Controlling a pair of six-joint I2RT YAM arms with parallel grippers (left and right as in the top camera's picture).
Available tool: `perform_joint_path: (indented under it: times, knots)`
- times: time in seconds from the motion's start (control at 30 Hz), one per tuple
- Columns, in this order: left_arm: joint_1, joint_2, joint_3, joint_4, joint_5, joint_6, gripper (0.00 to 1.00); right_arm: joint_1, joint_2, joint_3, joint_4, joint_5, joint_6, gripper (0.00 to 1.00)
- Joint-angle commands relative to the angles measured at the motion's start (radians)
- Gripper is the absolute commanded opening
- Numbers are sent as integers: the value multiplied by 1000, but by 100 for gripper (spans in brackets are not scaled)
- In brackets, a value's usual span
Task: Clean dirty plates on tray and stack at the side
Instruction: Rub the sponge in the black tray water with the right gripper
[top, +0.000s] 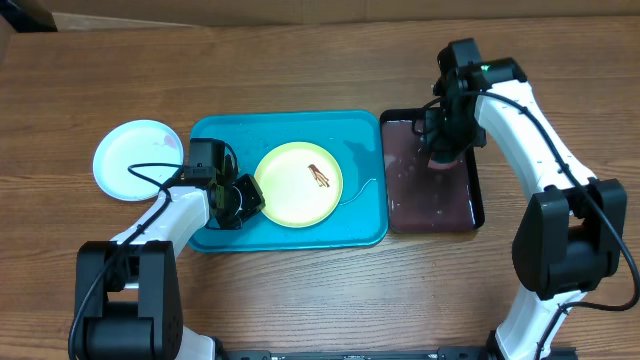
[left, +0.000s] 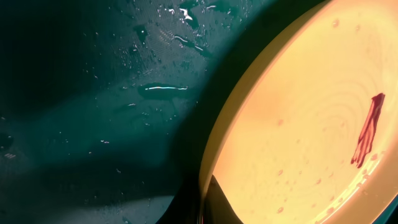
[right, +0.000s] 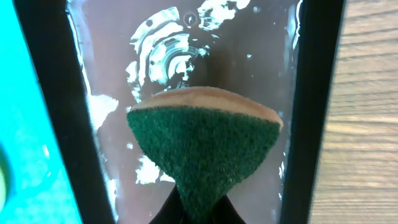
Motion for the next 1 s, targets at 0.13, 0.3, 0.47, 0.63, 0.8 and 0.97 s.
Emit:
perform_joint_path:
  times: [0.13,0.3,0.47,0.63,0.8,0.97]
  knots:
    - [-7,18,-3,0,3,-5,4,1,-29,-169,135,3,-3,4]
    - [-7,18,-3,0,3,-4,4,-4,-33,-102,89,0,-4,4]
    - [-7,18,-3,0,3,-5,4,2,-33,-68,50,0,-46,4]
    - [-7,18,-3,4,3,-5,4,3,-33,-66,48,0,-45,7]
    - [-7,18,-3,3,4,-5,4,3,-32,-70,47,0,-45,4]
    - [-7,18,-3,3,4,-5,4,3,-29,-72,43,-2,-45,4]
